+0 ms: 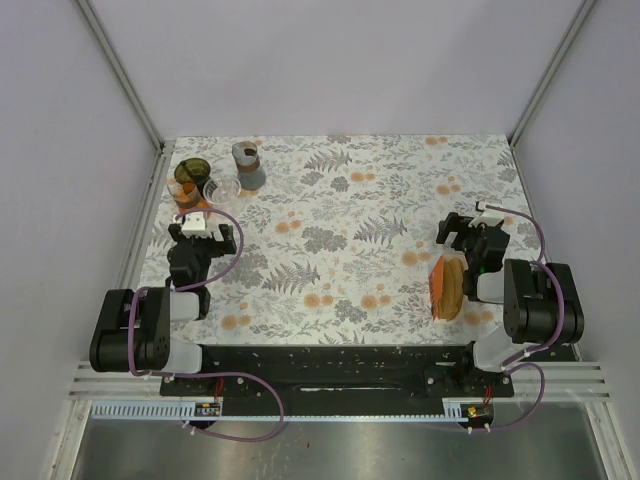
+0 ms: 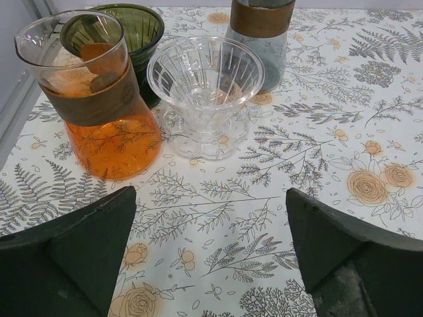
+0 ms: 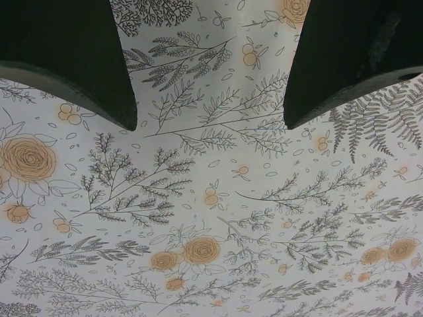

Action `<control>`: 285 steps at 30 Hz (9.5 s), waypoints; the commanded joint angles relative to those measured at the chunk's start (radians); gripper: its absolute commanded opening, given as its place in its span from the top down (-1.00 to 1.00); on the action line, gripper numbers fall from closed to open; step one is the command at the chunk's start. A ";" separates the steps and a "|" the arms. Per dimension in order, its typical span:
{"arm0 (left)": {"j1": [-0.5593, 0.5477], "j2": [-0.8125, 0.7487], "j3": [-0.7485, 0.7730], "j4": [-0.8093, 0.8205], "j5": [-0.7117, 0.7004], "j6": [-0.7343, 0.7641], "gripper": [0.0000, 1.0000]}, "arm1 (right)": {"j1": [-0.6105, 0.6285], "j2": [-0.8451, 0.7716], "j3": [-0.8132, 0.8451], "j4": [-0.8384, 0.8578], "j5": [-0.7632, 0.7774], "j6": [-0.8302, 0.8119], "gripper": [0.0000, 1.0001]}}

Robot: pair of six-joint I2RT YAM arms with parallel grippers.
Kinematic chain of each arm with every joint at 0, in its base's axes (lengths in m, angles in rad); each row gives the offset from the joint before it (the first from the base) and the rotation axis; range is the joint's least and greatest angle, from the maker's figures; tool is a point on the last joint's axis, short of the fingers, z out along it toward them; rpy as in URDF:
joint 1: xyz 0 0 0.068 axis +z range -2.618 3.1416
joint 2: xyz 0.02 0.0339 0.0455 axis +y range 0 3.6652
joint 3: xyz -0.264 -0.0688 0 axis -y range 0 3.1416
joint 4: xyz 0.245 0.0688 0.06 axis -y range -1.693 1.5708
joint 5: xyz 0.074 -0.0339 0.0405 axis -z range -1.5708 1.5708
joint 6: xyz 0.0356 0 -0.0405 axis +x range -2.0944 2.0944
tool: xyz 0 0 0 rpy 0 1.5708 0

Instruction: Place the coffee filter in the dripper

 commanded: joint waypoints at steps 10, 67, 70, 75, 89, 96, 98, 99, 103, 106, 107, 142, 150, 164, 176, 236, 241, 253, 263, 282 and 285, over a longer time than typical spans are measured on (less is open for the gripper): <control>0.000 -0.025 0.025 0.012 0.145 0.060 -0.98 | -0.002 -0.357 0.159 -0.434 -0.072 0.062 -0.99; 0.164 0.651 1.688 -1.777 -0.283 0.126 -0.24 | 0.211 -0.596 0.608 -1.341 -0.291 0.050 -0.99; 0.170 0.666 1.690 -1.790 -0.260 0.129 -0.15 | 0.211 -0.595 0.605 -1.337 -0.295 0.052 -0.99; 0.170 0.682 1.668 -1.803 -0.205 0.137 0.13 | 0.213 -0.590 0.605 -1.334 -0.294 0.055 -0.99; 0.232 0.567 1.570 -1.878 -0.088 0.137 1.00 | 0.214 -0.604 0.601 -1.326 -0.300 0.053 -0.99; 0.236 0.360 1.396 -1.908 0.012 0.183 1.00 | 0.216 -0.601 0.608 -1.341 -0.306 0.055 -0.99; 0.236 0.288 1.339 -1.921 0.050 0.194 1.00 | 0.216 -0.596 0.618 -1.358 -0.289 0.052 -0.99; 0.236 0.251 1.308 -1.931 0.068 0.200 1.00 | 0.217 -0.596 0.622 -1.370 -0.271 0.053 -0.99; 0.226 0.133 1.211 -1.993 0.177 0.226 1.00 | 0.217 -0.570 0.662 -1.453 -0.130 0.047 -0.98; 0.157 0.059 1.164 -2.052 0.219 0.260 1.00 | 0.217 -0.537 0.697 -1.524 -0.036 0.048 -0.87; 0.132 0.036 1.150 -2.065 0.228 0.269 1.00 | 0.217 -0.527 0.708 -1.541 -0.021 0.048 -0.84; -0.223 0.221 1.437 -1.942 0.213 0.206 0.02 | 0.449 -0.434 0.817 -1.496 -0.139 0.081 -0.78; -0.018 0.332 1.447 -1.752 0.004 0.056 -0.49 | 0.538 -0.352 0.829 -1.449 -0.139 0.088 -0.80; 0.032 0.708 1.697 -1.783 -0.149 -0.004 -0.58 | 0.563 -0.349 0.800 -1.440 -0.122 0.081 -0.81; 0.032 0.795 1.695 -1.789 -0.088 -0.001 0.09 | 0.615 -0.299 0.822 -1.424 -0.122 0.101 -0.80; -0.080 -0.111 1.203 -1.875 0.510 0.059 -0.28 | 0.971 0.266 1.492 -1.398 0.039 0.208 1.00; -0.054 -0.105 1.233 -1.879 0.483 0.065 -0.48 | 0.922 0.174 1.429 -1.415 0.054 0.208 1.00; -0.014 0.086 1.038 -1.770 0.231 0.054 -0.07 | 0.810 -0.061 1.182 -1.392 0.090 0.199 1.00; -0.112 0.156 0.917 -1.723 0.230 0.068 0.06 | 0.808 -0.108 1.132 -1.403 0.074 0.194 1.00; -0.396 0.183 0.892 -1.732 0.420 0.108 0.06 | 0.791 -0.082 1.236 -1.666 0.013 0.068 1.00; -0.445 0.215 0.923 -1.692 0.403 0.090 0.05 | 0.770 -0.101 1.237 -1.740 -0.002 0.056 1.00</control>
